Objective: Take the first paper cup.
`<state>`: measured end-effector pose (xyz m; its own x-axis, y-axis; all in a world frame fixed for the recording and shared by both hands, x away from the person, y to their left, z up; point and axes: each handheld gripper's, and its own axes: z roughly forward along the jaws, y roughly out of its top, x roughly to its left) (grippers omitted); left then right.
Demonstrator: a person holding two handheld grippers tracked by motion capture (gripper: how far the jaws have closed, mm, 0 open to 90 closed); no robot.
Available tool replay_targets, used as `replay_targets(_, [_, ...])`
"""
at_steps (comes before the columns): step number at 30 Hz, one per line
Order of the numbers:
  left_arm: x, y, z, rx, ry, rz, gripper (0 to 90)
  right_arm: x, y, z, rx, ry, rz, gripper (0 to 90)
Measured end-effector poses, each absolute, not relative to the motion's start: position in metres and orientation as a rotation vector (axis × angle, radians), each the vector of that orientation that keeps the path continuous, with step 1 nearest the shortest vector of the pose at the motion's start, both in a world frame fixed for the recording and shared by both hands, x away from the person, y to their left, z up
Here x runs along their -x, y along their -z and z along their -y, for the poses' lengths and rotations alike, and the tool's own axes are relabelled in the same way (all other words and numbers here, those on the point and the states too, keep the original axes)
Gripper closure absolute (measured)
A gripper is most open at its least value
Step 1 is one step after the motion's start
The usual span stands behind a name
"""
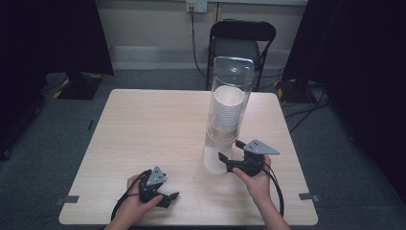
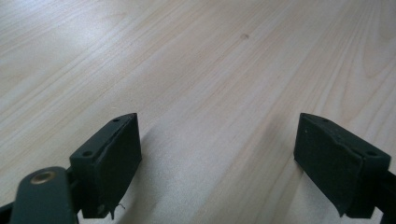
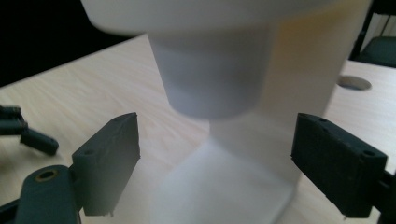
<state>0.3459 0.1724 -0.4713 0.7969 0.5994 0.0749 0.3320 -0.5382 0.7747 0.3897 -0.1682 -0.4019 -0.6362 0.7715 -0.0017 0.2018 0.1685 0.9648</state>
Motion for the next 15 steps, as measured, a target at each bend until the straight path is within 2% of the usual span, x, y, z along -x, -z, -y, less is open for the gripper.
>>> replay_targets(6, [-0.346,0.471,-0.172,-2.177,-0.422,-0.681,14.4,-0.402,0.398,0.157,-0.918,-1.53,-1.893,15.6])
replay_targets(8, [-0.346,0.471,-0.172,-2.177,-0.421,-0.681,14.4,-0.405,0.398,0.154,-0.917,-1.567,-1.86,19.8])
replay_targets(15, [-0.346,0.471,-0.172,-2.176,-0.422,-0.681,14.1,-0.411,0.4,0.151,-0.903,-1.573,-1.863,22.9])
